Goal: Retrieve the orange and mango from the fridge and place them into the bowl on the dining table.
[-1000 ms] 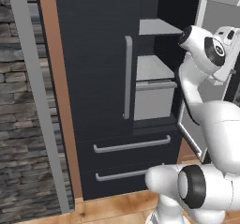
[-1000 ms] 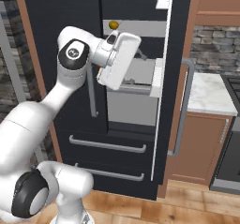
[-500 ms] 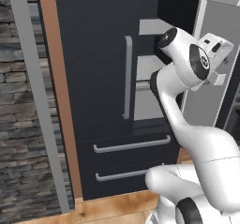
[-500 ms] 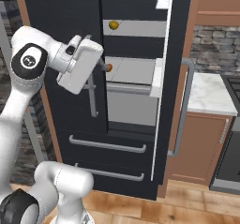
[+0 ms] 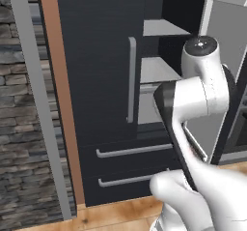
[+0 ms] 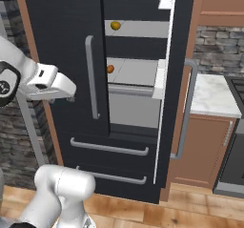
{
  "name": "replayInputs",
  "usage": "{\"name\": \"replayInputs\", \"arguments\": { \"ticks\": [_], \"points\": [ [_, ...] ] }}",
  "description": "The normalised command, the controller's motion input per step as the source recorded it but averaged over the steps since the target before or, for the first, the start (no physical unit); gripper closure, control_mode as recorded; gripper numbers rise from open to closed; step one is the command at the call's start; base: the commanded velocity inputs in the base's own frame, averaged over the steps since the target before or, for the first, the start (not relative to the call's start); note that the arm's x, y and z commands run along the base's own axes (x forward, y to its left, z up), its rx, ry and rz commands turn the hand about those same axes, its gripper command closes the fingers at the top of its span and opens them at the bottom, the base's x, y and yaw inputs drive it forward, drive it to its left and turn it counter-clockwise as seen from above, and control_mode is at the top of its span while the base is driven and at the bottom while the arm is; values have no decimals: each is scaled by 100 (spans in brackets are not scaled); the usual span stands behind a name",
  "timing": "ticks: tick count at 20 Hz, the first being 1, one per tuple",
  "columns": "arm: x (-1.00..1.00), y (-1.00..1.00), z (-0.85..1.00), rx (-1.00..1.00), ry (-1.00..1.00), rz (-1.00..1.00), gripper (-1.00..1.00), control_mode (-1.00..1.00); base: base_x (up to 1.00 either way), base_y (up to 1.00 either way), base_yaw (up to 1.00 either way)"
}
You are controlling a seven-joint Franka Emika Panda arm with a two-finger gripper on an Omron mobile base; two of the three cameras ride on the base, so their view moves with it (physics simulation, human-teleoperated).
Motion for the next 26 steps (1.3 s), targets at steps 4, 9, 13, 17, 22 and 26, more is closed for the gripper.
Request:
{"name": "replayInputs", "arguments": {
  "ticks": [4, 9, 13, 17, 22, 26],
  "points": [
    [0, 3, 0, 32, -5, 20, -100, -100, 0, 0, 0],
    [15, 4, 3, 14, 0, 21, -100, -100, 0, 0, 0],
    [7, 42, 4, -1, -14, 19, -100, -100, 0, 0, 0],
    [22, 22, 0, 0, -31, 18, -100, -100, 0, 0, 0],
    [27, 0, 0, 0, -34, 16, -100, -100, 0, 0, 0],
    [31, 0, 2, 0, -17, 8, -100, -100, 0, 0, 0]
  ]
}}
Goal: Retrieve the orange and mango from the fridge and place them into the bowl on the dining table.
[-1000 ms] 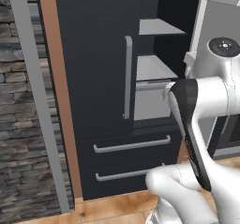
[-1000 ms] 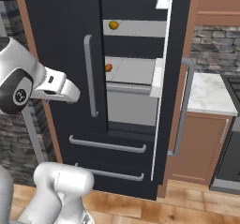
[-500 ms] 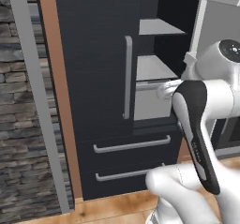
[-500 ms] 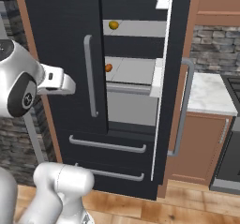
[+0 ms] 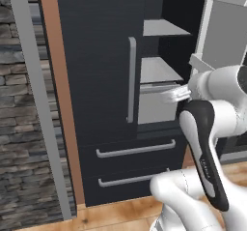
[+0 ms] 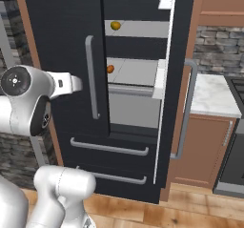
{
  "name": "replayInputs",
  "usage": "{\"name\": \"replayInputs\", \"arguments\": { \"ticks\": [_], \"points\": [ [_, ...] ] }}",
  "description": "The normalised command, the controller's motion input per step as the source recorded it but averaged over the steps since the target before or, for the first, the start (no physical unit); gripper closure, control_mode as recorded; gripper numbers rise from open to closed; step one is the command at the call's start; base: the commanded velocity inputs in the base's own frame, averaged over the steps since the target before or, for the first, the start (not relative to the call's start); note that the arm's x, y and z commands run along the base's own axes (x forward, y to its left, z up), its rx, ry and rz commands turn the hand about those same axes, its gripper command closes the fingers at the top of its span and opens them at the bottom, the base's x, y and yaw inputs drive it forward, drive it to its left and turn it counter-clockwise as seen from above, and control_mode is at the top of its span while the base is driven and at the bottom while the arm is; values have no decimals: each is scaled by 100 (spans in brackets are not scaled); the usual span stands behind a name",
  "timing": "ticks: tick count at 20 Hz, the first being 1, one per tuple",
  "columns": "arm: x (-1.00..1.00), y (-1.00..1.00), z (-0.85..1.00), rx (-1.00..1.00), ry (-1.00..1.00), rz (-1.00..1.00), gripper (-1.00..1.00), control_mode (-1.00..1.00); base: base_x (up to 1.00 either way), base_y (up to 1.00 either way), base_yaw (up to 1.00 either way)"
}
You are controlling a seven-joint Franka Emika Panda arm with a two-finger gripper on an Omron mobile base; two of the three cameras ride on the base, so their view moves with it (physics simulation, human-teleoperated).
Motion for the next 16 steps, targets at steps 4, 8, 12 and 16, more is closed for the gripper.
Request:
{"name": "replayInputs", "arguments": {
  "ticks": [4, 8, 12, 16],
  "points": [
    [42, 5, 13, 0, -1, 0, -100, -100, 0, 0, 0],
    [42, 7, 20, 0, 4, -2, -100, -100, 0, 0, 0],
    [45, 2, 8, 0, 10, -3, -100, -100, 0, 0, 0],
    [58, 0, -2, 0, 7, 0, -100, -100, 0, 0, 0]
  ]
}}
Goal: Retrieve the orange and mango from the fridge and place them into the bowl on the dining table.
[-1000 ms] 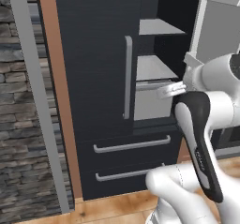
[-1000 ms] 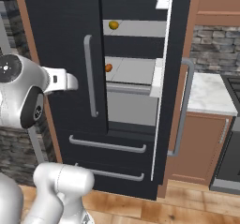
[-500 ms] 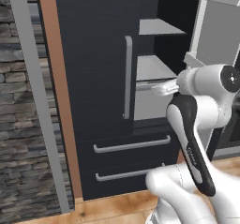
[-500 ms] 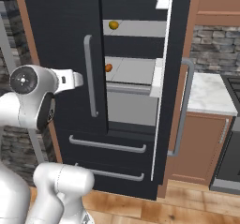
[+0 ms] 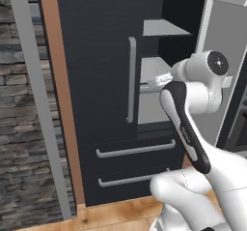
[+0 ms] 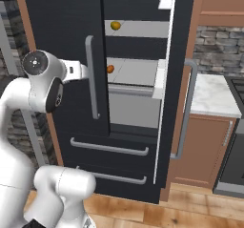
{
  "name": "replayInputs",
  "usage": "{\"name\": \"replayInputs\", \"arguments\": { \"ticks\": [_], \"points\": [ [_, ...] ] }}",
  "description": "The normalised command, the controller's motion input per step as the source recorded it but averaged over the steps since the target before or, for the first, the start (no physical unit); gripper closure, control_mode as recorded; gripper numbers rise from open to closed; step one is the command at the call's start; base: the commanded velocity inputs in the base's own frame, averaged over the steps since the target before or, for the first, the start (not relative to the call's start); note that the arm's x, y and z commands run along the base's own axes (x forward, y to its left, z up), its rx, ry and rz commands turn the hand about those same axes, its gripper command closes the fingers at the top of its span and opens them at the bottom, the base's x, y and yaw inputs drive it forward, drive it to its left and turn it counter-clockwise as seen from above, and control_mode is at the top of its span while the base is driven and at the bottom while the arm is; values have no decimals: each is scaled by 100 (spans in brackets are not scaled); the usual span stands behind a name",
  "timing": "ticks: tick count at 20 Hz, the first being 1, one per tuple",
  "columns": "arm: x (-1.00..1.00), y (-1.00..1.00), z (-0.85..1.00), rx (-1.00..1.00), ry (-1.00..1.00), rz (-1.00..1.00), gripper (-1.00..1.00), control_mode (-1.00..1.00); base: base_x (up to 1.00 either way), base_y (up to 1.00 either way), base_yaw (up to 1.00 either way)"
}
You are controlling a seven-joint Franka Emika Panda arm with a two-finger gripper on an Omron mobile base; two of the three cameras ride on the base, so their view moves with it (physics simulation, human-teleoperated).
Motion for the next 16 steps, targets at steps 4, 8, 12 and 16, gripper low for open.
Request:
{"name": "replayInputs", "arguments": {
  "ticks": [4, 8, 12, 16],
  "points": [
    [61, 0, -17, 2, 0, 0, -100, -100, 0, 0, 0],
    [58, 0, -25, 3, 0, 0, -100, -100, 0, 0, 0],
    [48, 7, -6, 1, 0, 0, -100, -100, 0, 0, 0],
    [58, 19, -10, 0, 0, 0, -100, -100, 0, 0, 0]
  ]
}}
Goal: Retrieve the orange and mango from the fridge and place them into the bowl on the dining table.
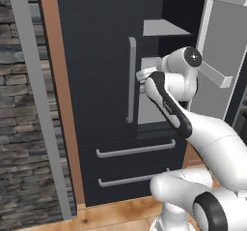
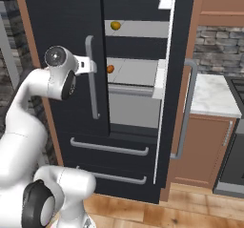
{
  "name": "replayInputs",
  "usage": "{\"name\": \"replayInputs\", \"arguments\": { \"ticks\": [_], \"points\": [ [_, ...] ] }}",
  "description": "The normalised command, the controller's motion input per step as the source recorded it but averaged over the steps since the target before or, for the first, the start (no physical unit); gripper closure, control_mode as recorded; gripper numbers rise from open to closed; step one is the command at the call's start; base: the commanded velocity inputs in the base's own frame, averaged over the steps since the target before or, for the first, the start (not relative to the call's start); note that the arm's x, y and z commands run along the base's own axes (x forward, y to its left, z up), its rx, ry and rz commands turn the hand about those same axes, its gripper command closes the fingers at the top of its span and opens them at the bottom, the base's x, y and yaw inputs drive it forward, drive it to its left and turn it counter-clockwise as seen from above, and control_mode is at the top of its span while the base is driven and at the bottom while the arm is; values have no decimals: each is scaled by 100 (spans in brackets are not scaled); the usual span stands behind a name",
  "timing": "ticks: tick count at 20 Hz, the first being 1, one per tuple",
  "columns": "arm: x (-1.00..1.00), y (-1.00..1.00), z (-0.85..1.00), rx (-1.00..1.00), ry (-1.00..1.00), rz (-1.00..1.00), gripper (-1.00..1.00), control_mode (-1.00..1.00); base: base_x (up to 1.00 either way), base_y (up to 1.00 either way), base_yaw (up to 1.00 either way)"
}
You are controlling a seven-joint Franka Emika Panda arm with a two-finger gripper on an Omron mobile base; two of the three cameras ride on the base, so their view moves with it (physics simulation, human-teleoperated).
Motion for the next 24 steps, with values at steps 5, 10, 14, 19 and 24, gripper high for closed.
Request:
{"name": "replayInputs", "arguments": {
  "ticks": [5, 10, 14, 19, 24],
  "points": [
    [64, 17, -18, 0, 4, 0, -100, -100, 0, 0, 0],
    [59, 0, -1, 0, 3, 0, -100, -100, 0, 0, 0],
    [61, 0, -6, 0, 2, 0, -100, -100, 0, 0, 0],
    [56, 0, -26, 0, 0, 0, -100, -100, 0, 0, 0],
    [57, 0, -35, 0, 0, 0, -100, -100, 0, 0, 0]
  ]
}}
